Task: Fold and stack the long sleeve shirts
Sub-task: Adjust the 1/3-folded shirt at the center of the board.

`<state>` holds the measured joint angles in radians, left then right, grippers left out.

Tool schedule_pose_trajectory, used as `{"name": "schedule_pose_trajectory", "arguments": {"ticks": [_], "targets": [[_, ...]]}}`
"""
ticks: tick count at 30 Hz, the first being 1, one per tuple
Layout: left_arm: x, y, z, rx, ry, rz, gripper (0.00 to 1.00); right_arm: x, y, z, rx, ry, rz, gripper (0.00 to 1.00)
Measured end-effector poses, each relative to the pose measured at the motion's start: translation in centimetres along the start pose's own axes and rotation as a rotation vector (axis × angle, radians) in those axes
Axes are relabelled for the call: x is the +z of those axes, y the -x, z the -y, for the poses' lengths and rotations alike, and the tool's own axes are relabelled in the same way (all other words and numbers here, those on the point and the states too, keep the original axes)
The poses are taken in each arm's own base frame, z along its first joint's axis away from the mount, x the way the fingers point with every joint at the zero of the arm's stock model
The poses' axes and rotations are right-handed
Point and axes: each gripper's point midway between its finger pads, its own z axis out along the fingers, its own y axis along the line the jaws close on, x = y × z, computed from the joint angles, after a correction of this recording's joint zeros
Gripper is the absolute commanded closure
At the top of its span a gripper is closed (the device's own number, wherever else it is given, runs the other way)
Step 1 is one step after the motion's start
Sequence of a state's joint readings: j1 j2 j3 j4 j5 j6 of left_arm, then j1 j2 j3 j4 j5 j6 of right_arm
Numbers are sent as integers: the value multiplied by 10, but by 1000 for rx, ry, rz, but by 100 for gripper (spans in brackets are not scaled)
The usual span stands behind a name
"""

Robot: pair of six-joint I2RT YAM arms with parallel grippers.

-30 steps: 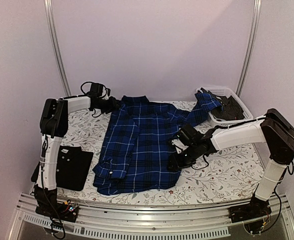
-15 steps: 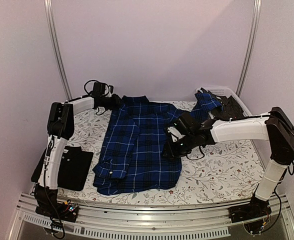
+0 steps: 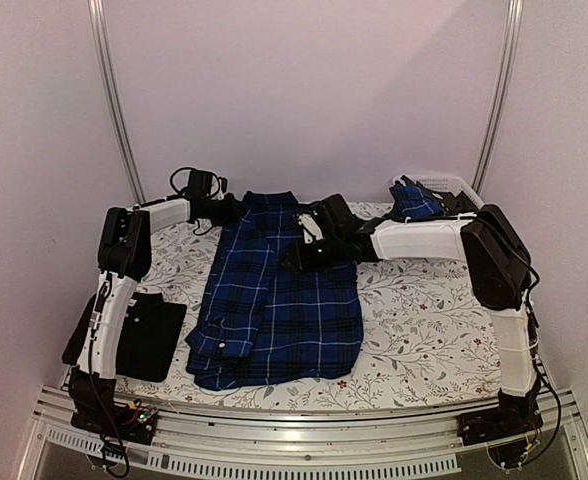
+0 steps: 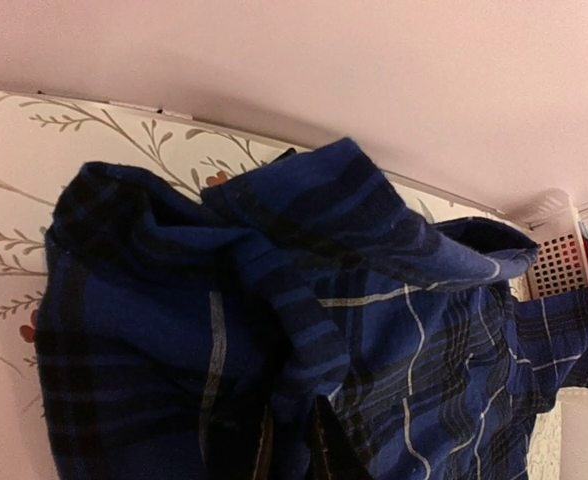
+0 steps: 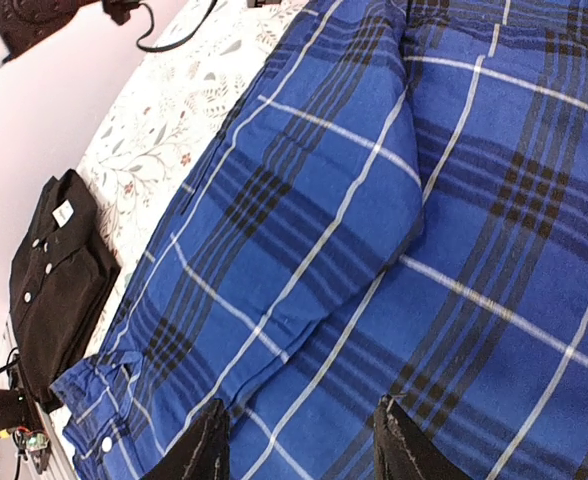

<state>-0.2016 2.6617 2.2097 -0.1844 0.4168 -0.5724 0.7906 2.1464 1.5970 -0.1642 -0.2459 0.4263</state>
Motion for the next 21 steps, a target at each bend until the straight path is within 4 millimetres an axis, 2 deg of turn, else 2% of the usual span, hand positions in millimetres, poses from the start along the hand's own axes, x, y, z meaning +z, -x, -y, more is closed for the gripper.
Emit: {"name": "schedule_pose_trajectory", "arguments": {"ticks": [6, 10, 16, 21], "targets": [[-1, 5, 3, -19, -25, 11, 99, 41, 26, 20, 17, 33, 41, 52], [-2, 8, 5, -22, -37, 21, 100, 62, 23, 37, 32, 24, 35, 51], [0, 4, 2, -26, -45, 21, 100, 79, 12, 53, 49, 8, 15, 51], [3, -7, -9, -41, -36, 2, 100, 82, 28, 48, 52, 31, 53, 51]]}}
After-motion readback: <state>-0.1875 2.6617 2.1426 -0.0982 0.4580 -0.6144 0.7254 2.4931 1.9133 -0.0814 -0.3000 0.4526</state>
